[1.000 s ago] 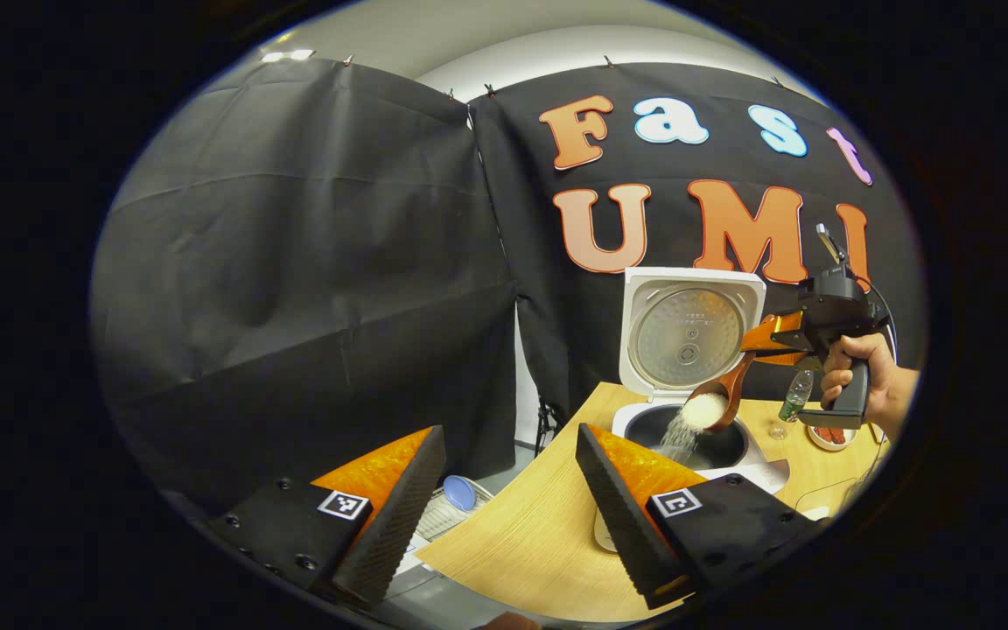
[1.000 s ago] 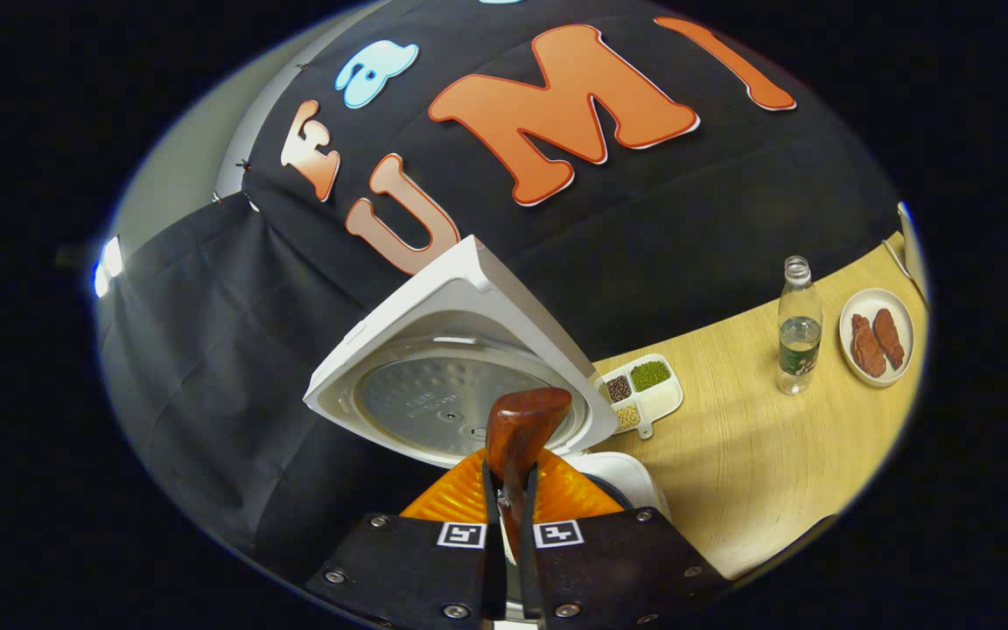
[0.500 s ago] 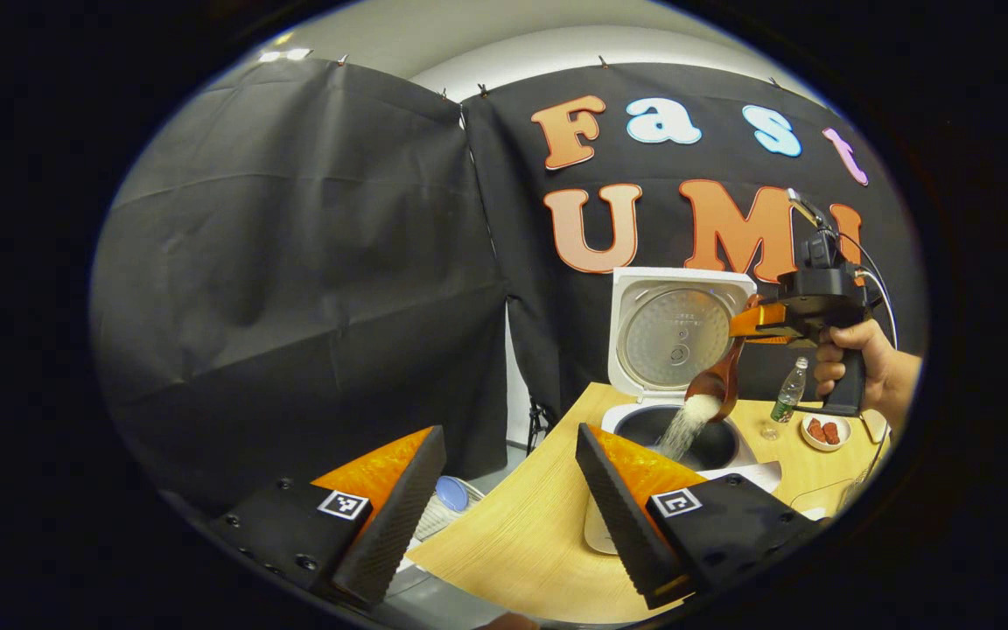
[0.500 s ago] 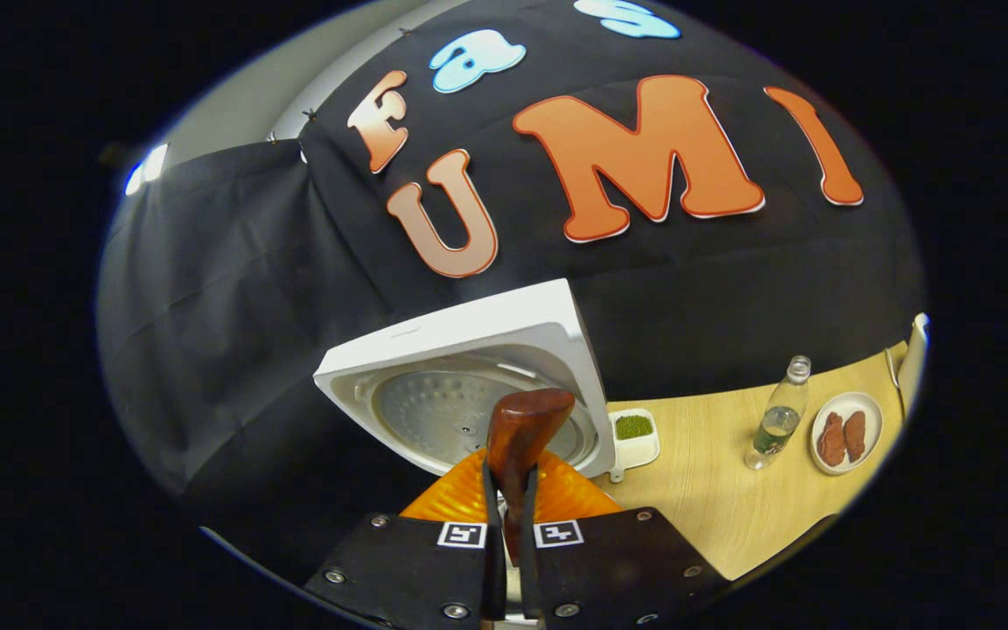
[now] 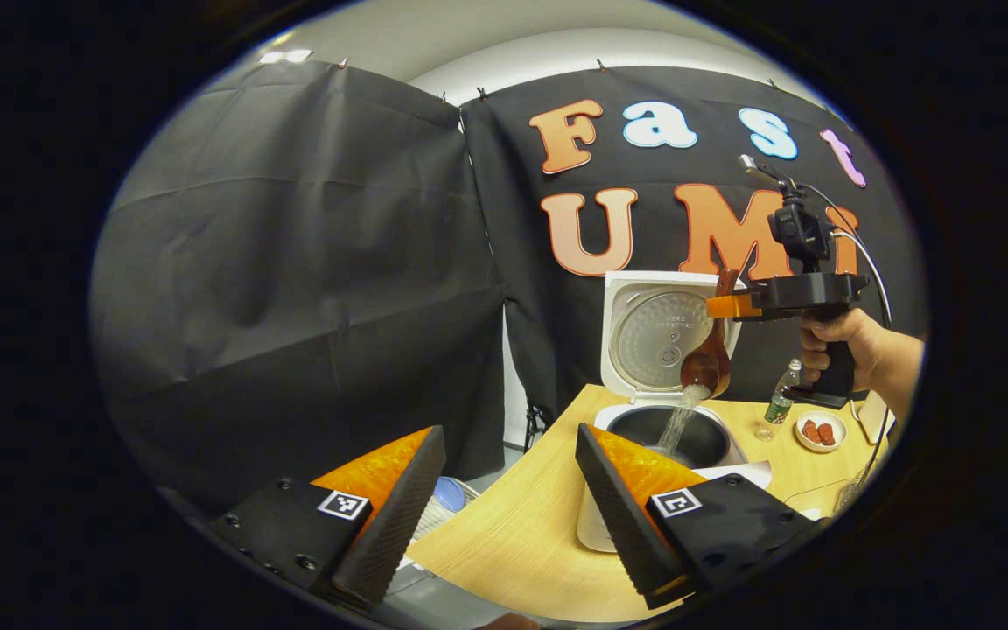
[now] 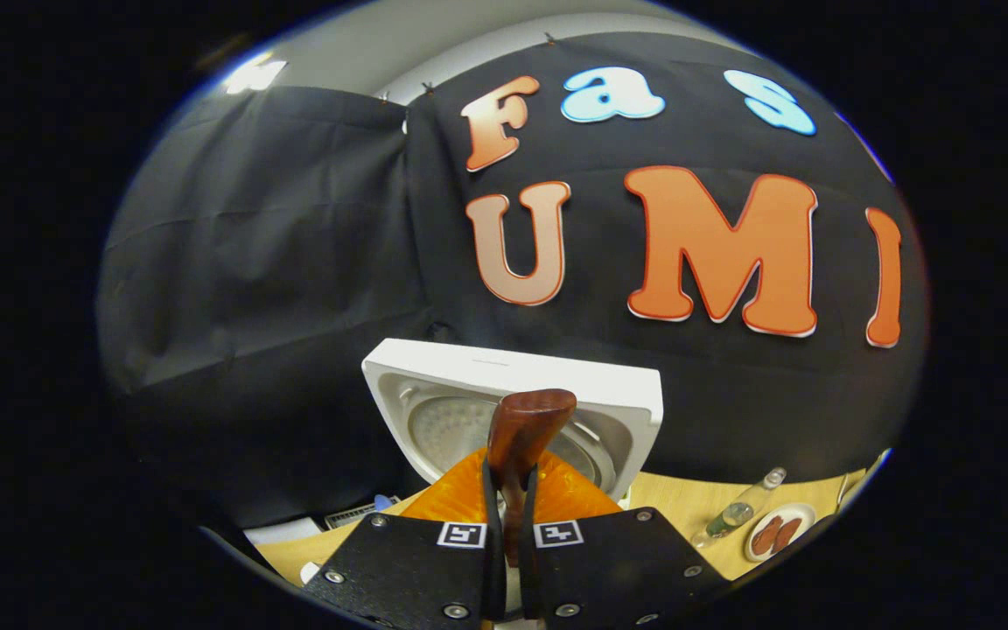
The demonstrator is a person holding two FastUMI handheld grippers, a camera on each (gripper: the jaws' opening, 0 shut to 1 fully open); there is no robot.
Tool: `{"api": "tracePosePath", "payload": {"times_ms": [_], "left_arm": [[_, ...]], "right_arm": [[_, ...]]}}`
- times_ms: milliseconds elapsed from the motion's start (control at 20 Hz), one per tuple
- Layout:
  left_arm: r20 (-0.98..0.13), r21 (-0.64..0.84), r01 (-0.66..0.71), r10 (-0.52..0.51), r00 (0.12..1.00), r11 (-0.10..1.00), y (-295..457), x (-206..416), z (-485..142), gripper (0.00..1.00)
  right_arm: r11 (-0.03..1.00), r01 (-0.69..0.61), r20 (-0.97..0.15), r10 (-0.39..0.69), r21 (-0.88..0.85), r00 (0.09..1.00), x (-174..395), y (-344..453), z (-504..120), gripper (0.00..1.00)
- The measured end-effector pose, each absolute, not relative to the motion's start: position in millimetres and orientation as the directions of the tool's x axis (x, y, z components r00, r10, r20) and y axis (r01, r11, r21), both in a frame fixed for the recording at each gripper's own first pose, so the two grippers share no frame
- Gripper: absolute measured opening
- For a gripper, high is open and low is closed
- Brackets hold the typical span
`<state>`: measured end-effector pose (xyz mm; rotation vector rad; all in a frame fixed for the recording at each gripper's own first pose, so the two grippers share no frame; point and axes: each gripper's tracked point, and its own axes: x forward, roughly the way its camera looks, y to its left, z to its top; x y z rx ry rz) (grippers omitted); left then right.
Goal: Close the left gripper, press the button to open the rice cooker; take a wooden spoon from the chopstick holder with the right hand, scoop a spoonful of rice and pour it into the rice cooker, then put the wooden spoon back into the chopstick holder.
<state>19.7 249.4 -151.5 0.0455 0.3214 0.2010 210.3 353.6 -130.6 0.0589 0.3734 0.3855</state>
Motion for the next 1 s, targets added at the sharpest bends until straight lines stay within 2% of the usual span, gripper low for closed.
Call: {"api": "tracePosePath", "payload": {"times_ms": [50,200,450,550,650,750,850,1000], "left_arm": [[-0.31,0.077,-0.194,0.208,0.928,0.978,251.1,18.6,-151.4,0.97],[-0.306,0.077,-0.195,0.209,0.929,0.978,251.3,14.4,-149.8,1.0],[-0.304,0.079,-0.193,0.208,0.93,0.978,247.9,14.1,-149.4,0.97],[-0.305,0.077,-0.188,0.203,0.93,0.979,243.8,14.4,-148.2,0.96],[-0.301,0.078,-0.182,0.197,0.933,0.98,238.4,15.7,-146.0,1.0],[-0.301,0.079,-0.173,0.189,0.935,0.982,232.3,14.4,-146.2,0.97],[-0.302,0.081,-0.164,0.181,0.936,0.983,225.7,10.9,-145.2,1.0],[-0.306,0.087,-0.15,0.169,0.937,0.985,215.2,9.0,-145.1,0.96]], "right_arm": [[0.917,-0.385,-0.335,0.396,0.101,0.855,209.5,359.0,-127.3,0.06],[0.877,-0.47,-0.305,0.477,0.103,0.824,198.3,373.2,-114.1,0.06],[0.86,-0.509,-0.234,0.504,0.042,0.832,187.5,367.0,-83.7,0.06],[0.861,-0.506,-0.223,0.504,0.054,0.834,183.4,361.6,-79.2,0.06],[0.861,-0.49,-0.23,0.509,0.137,0.829,178.6,351.8,-79.2,0.06],[0.858,-0.463,-0.24,0.508,0.221,0.827,171.6,342.0,-81.4,0.06],[0.866,-0.426,-0.239,0.486,0.26,0.841,161.8,313.7,-77.1,0.06],[0.873,-0.377,-0.256,0.459,0.311,0.851,140.2,279.8,-84.3,0.06]]}}
